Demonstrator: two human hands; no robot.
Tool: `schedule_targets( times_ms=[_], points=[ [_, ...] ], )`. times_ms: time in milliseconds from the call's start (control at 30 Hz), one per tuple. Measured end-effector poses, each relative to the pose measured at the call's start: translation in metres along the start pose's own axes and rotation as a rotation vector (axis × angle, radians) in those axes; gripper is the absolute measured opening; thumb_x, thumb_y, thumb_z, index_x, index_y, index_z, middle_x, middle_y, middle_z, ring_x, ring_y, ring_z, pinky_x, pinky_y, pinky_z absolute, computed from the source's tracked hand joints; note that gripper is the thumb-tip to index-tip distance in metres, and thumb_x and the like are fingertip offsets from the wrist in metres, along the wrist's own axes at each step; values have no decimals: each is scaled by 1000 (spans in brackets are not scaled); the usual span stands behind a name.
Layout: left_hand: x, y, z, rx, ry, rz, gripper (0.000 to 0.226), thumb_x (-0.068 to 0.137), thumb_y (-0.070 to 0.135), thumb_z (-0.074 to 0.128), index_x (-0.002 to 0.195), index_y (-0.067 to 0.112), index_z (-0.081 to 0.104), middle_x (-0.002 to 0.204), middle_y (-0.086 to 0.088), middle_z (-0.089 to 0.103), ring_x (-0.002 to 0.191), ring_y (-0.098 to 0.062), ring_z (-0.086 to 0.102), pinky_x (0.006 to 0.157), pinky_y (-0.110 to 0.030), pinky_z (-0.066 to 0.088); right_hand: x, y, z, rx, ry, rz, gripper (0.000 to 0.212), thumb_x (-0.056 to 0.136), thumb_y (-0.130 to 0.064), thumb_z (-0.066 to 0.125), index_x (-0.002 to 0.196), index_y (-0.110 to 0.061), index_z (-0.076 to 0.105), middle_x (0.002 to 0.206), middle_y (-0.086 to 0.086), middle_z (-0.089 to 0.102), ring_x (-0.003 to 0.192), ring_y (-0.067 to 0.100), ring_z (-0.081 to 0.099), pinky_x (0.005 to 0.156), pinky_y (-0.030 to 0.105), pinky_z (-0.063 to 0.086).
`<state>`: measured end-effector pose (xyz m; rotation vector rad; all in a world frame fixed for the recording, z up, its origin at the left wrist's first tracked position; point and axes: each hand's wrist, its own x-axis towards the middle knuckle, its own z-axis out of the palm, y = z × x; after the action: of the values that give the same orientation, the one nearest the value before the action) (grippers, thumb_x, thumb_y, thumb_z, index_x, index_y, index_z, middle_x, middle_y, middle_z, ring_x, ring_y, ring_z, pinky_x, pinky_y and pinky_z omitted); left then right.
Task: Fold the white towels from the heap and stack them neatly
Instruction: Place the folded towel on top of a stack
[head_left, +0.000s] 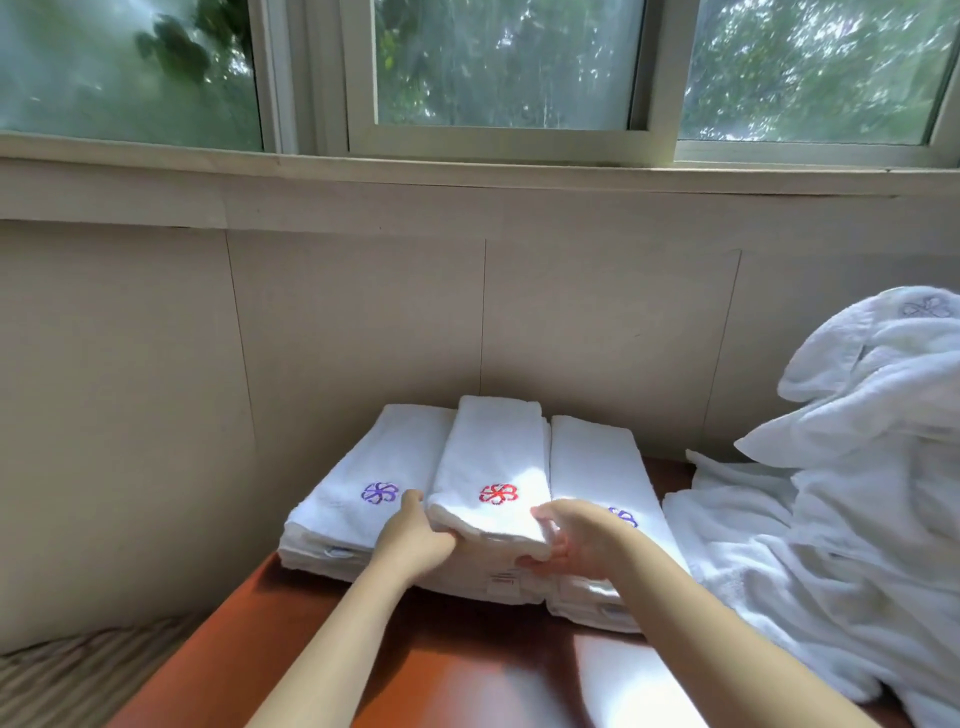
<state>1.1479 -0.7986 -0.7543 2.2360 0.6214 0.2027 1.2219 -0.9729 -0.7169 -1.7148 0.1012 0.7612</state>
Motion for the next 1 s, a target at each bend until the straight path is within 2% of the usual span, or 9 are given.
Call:
schedule_targets(
  times_ms=[167,300,400,467,600,667,733,867,1000],
  points=[
    [-4,13,1,168,61,-37,31,92,25,46,117,8,51,117,-10,60,107,-27,58,85,-31,47,-3,-7,5,-187,129,-72,13,80,13,44,75,1,49,63,13,45,41,24,50,50,31,49],
    [9,13,-6,-249,93,-100,21,92,19,50,109,7,55,111,-12,61,101,-29,59,88,-40,54,6,-6,1,-24,123,-191,12,88,-5,55,80,-2,47,68,0,35,54,12,36,50,20,40],
    [8,6,-6,-387,60,-166,23,92,11,50,115,8,50,116,-13,53,102,-31,57,80,-46,58,13,2,-4,-10,167,-182,12,81,2,57,71,-2,51,58,2,39,50,14,38,50,20,39],
    [5,2,-8,-430,52,-184,30,96,15,41,124,6,49,122,-14,52,108,-33,55,85,-47,55,17,8,-5,-94,153,-142,8,77,5,55,84,2,58,68,9,42,50,20,44,52,28,45],
    [3,4,-14,-496,-34,-131,50,95,58,37,115,15,51,113,-4,59,109,-26,57,99,-45,47,12,1,-4,36,-9,-72,32,91,-21,59,118,-5,50,89,12,48,63,20,48,42,24,47],
    [3,6,-13,-469,-89,-138,52,85,56,59,109,11,52,104,-1,61,102,-22,60,93,-43,51,9,-4,-3,78,-67,-46,34,94,-24,55,122,-7,47,95,15,54,64,24,60,45,25,52],
    [5,6,-10,-376,-96,-165,46,81,35,69,111,3,56,105,-8,64,97,-24,64,88,-43,55,7,-6,1,60,-85,-54,32,94,-21,53,121,-5,46,92,16,57,62,26,63,46,28,53],
    [9,7,-16,-607,-159,-236,40,88,13,62,123,-2,50,118,-21,61,91,-28,64,75,-41,59,11,-7,3,-80,44,-81,20,88,-8,57,106,0,50,80,13,48,54,21,53,41,23,49],
    [5,6,-15,-534,-194,-260,34,93,20,57,119,1,48,104,-18,65,71,-26,66,62,-33,56,12,-3,5,-203,146,-71,4,78,2,56,79,5,53,65,11,45,45,21,50,44,25,52]
  ],
)
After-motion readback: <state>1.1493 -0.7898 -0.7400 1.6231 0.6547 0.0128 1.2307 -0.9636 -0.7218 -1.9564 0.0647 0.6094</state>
